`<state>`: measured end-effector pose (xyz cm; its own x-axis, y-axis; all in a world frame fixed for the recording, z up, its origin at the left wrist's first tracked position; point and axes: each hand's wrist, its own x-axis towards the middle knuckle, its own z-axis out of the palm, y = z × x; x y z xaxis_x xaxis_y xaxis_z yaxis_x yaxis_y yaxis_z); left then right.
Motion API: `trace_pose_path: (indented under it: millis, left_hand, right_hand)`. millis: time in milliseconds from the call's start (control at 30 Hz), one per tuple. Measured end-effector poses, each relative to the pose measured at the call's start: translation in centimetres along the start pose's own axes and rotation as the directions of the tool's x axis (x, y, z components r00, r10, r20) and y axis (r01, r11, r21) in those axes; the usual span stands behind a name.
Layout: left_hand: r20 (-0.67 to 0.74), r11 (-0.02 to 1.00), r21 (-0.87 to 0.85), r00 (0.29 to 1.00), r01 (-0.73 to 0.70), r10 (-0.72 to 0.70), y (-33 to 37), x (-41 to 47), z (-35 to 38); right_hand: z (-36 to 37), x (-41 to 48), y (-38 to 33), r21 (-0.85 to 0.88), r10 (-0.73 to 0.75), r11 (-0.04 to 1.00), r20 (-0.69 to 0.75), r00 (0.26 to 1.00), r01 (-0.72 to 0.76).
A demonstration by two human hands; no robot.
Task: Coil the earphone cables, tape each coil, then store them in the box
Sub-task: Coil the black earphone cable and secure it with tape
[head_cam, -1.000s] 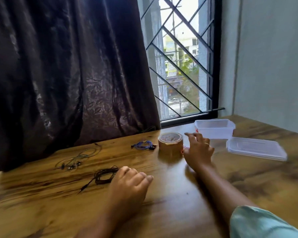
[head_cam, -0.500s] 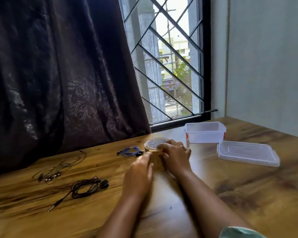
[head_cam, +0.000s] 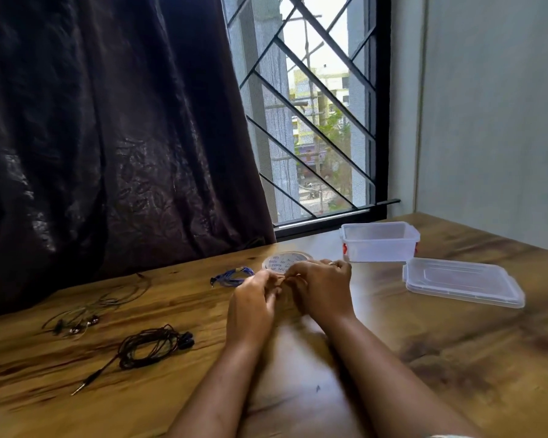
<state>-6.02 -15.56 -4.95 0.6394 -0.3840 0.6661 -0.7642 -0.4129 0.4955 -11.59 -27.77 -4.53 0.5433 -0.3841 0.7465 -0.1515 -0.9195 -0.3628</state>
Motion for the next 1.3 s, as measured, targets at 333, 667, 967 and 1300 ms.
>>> trace_pose_path:
  millis: [333, 667, 967, 1300]
  left_hand:
    - [0.038, 0.999, -0.031, 0.999, 0.027, -0.026, -0.2, 0.1, -0.1]
    - [0.04, 0.997, -0.057, 0.998, 0.057, -0.055, -0.5, 0.1, 0.1]
    - [-0.263, 0.985, 0.085, 0.957, 0.15, -0.123, -0.6, -1.7, -5.9]
    - [0.018, 0.655, 0.576, 0.794, 0.488, -0.607, -10.2, -6.2, -18.3]
  right_hand:
    - [-0.1, -0.1, 0.2, 0.003, -0.058, 0.998, -0.036, 0.998, 0.058]
    - [0.5, 0.3, 0.6, 0.296, -0.004, 0.954, 0.143, 0.99, -0.039]
    - [0.2, 0.1, -0.2, 0.471, 0.011, 0.876, 0.199, 0.98, -0.105]
    - [0.4, -1.3, -9.0, 0.667, 0.084, 0.692, 0.305, 0.949, -0.276]
